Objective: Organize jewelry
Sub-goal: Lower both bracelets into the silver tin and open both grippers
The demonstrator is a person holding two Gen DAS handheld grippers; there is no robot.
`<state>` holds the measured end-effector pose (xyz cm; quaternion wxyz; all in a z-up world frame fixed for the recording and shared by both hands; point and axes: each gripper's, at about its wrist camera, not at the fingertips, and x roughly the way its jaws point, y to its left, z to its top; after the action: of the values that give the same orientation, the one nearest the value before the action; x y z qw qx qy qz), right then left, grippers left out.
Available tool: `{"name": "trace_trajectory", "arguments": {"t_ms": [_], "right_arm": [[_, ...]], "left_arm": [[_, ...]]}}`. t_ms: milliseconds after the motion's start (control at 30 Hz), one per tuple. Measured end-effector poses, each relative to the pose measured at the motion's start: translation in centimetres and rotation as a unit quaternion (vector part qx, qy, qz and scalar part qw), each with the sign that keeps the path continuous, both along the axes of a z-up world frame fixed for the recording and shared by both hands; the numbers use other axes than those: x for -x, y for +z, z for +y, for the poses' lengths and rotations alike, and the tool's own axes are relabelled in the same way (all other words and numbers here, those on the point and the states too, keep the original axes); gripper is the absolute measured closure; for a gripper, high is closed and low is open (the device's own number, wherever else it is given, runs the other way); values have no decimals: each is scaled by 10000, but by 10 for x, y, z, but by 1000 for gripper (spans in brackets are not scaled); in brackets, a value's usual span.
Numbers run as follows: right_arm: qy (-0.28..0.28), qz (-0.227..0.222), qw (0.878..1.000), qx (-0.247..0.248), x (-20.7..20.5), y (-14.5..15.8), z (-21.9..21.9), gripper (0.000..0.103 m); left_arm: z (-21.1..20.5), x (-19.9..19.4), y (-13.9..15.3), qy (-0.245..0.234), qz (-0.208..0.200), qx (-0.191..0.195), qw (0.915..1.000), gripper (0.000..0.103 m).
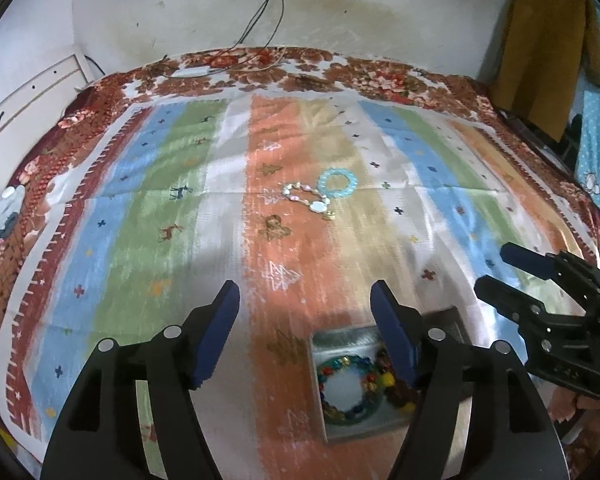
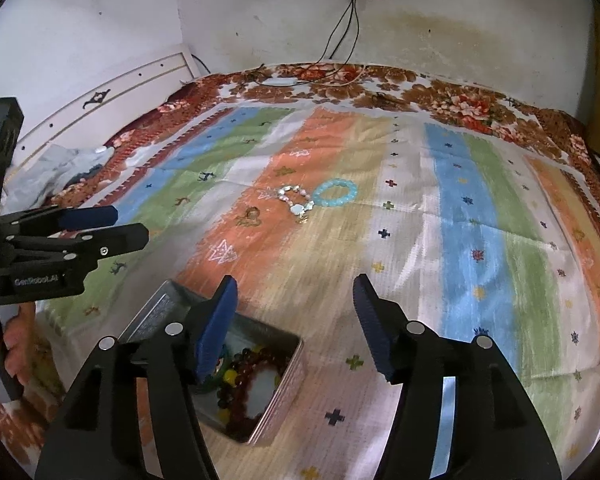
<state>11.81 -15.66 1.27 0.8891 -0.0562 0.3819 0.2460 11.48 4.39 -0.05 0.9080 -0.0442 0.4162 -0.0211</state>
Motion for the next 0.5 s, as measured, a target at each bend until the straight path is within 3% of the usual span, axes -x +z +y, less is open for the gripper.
{"name": "trace_trajectory", "arguments": {"t_ms": [300, 500], "right_arm": [[53, 240, 9997, -3, -25, -8, 10, 42], [82, 241, 9997, 26, -42, -10, 15, 36]], "left_arm": [[12, -31, -13, 120, 292, -44, 9995, 33], [17, -54, -18, 131, 395, -86, 9991, 32]]}}
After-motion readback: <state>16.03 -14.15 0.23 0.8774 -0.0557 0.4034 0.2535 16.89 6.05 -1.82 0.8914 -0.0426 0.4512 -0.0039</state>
